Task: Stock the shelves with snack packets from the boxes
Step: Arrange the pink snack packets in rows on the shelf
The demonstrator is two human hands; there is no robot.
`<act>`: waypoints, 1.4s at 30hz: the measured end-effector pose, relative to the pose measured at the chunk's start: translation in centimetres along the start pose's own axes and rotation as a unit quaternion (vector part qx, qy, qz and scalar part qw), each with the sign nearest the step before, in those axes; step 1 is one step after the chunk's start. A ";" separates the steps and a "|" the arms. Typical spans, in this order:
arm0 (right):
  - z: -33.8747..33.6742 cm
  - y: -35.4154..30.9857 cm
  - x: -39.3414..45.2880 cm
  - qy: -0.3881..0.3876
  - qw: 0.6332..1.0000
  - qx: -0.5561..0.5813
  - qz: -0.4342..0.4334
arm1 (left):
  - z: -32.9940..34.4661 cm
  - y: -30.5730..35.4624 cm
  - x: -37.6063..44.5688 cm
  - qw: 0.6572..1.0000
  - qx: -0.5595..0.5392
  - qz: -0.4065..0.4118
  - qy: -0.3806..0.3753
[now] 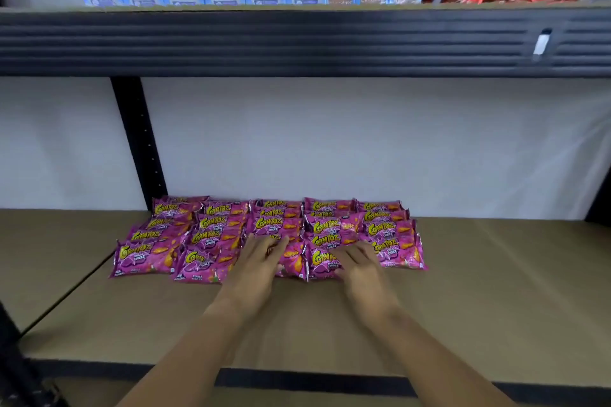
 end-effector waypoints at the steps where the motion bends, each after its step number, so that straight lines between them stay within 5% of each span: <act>1: 0.5 0.3 0.2 0.002 1.000 0.003 -0.003 | 0.4 0.1 -0.1 1.000 0.005 0.005 -0.008; 17: 2.2 0.3 -0.6 -0.076 0.996 -0.038 -0.035 | 3.0 -0.4 0.0 0.996 0.056 -0.020 -0.063; 33: -0.4 -2.7 -2.3 -0.028 1.000 0.012 0.000 | -0.2 0.0 -3.7 0.997 -0.021 -0.062 -0.047; 42: -5.3 -12.2 -8.0 0.008 0.997 0.079 -0.003 | -5.4 2.5 -13.1 0.994 -0.062 -0.056 0.076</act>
Point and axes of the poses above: each hand's wrist, its own x-axis towards the middle knuckle, its own z-axis out of the palm, y = z × x, the point moved 7 cm from there along x, towards the middle knuckle, and after that the axes turned 3 degrees about -y, right-handed, at the moved point
